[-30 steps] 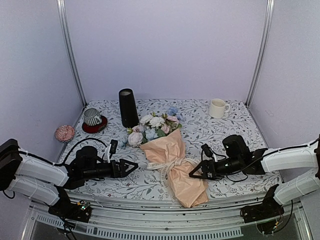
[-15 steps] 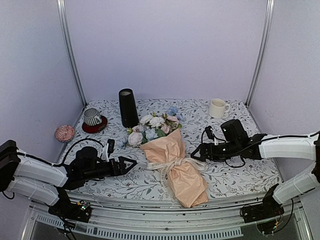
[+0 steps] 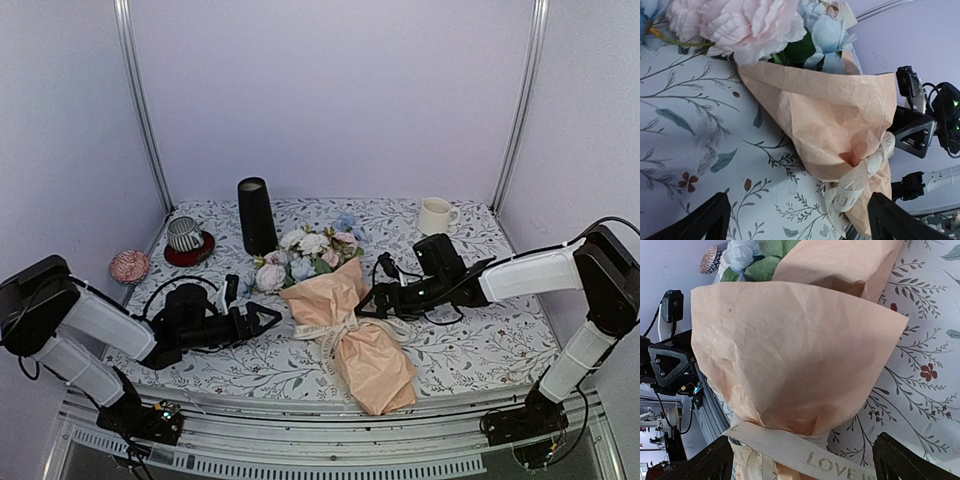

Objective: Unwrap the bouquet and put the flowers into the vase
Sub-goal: Adjust the tied bouquet at the center of the board.

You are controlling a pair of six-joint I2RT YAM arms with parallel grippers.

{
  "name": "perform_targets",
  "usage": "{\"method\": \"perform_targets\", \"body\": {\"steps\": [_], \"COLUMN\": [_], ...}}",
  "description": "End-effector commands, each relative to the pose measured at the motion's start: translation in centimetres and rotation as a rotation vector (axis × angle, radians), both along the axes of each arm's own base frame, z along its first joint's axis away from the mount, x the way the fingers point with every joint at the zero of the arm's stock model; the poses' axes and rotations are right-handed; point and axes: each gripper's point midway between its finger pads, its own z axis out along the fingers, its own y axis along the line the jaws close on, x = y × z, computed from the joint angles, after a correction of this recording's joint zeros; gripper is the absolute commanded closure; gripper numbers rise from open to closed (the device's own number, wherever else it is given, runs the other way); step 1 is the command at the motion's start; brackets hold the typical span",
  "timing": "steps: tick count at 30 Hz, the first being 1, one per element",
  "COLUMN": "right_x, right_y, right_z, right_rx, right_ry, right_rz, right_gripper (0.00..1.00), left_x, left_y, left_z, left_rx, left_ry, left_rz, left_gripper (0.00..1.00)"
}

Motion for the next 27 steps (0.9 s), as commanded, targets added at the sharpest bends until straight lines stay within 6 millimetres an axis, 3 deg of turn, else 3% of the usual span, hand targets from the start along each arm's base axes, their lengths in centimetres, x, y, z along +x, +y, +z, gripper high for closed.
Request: {"method": "perform_targets", "body": {"steps": [1, 12, 19, 27], "right_x": [0.7, -1.5, -3.2, -3.5], "right_y": [1.5, 0.5, -1.3, -3.9], "right_z": [0.9, 0.1, -0.4, -1.1], "right_rx": [0.059, 0.074, 0.053, -0.016], "right_ry": [-0.020, 0.040, 0.059, 0.045], "right_rz": [0.040, 0.055, 0.027, -0.083], "right_gripper": [0.00, 0.00, 0.00, 0.00], "left_x": [1.9, 4.3, 5.3, 6.5], "left_y": [-2.2, -5.4, -7.1, -11.2], "left_z": [2.4, 1.7, 0.5, 0.5], "left_rx": [-0.066, -0.045, -0.037, -0.051], "left_ry": [-0.066, -0.078, -0.085, -0.111], "left_rz": [-0.036, -0.105, -0.149, -0.254], "left_gripper": [0.02, 0.02, 0.02, 0.02]}}
